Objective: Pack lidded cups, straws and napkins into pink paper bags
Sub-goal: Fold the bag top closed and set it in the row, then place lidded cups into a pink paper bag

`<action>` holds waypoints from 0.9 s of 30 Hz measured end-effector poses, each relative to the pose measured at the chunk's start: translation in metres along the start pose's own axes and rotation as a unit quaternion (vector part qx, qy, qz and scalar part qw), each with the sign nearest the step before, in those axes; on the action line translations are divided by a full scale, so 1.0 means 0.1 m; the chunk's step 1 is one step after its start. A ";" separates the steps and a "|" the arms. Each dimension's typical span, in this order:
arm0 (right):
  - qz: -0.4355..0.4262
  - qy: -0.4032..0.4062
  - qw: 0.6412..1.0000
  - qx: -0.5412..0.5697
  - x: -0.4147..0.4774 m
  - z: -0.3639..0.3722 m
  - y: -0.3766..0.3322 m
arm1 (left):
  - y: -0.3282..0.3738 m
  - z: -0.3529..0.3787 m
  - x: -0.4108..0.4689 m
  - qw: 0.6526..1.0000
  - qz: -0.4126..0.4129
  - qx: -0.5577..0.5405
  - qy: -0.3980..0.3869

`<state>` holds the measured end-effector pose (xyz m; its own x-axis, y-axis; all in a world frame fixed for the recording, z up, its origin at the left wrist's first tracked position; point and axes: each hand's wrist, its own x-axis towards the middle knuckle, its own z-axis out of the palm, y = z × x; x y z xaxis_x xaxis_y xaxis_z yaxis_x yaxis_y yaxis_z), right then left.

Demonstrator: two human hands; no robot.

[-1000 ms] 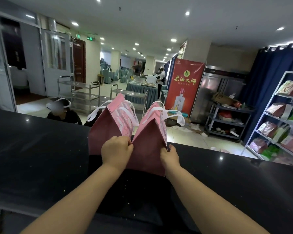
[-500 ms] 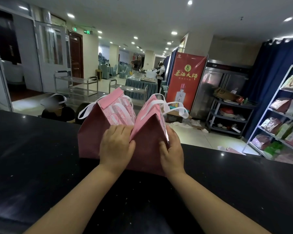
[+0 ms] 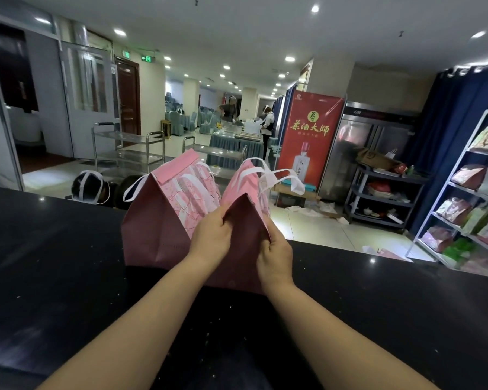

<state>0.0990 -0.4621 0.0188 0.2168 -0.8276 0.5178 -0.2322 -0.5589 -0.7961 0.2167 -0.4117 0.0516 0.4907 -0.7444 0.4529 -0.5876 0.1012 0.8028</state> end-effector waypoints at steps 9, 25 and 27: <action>0.044 -0.027 0.998 -0.041 -0.26 -0.38 -0.06 | 0.23 -0.19 -0.39 0.993 -0.022 0.036 0.111; 0.055 -0.027 0.988 -0.139 -1.58 -3.25 0.06 | 1.63 1.14 -2.92 0.978 0.103 0.064 -0.169; 0.054 -0.032 0.985 -0.162 -1.75 -3.60 0.11 | 1.80 1.32 -3.26 0.959 0.121 0.097 -0.237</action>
<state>-0.2830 -0.3424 0.0319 0.2313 -0.8838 0.4067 -0.5447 -0.4640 -0.6986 -0.1339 -0.2375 -0.0031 0.0036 -0.9358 0.3524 -0.7782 0.2187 0.5887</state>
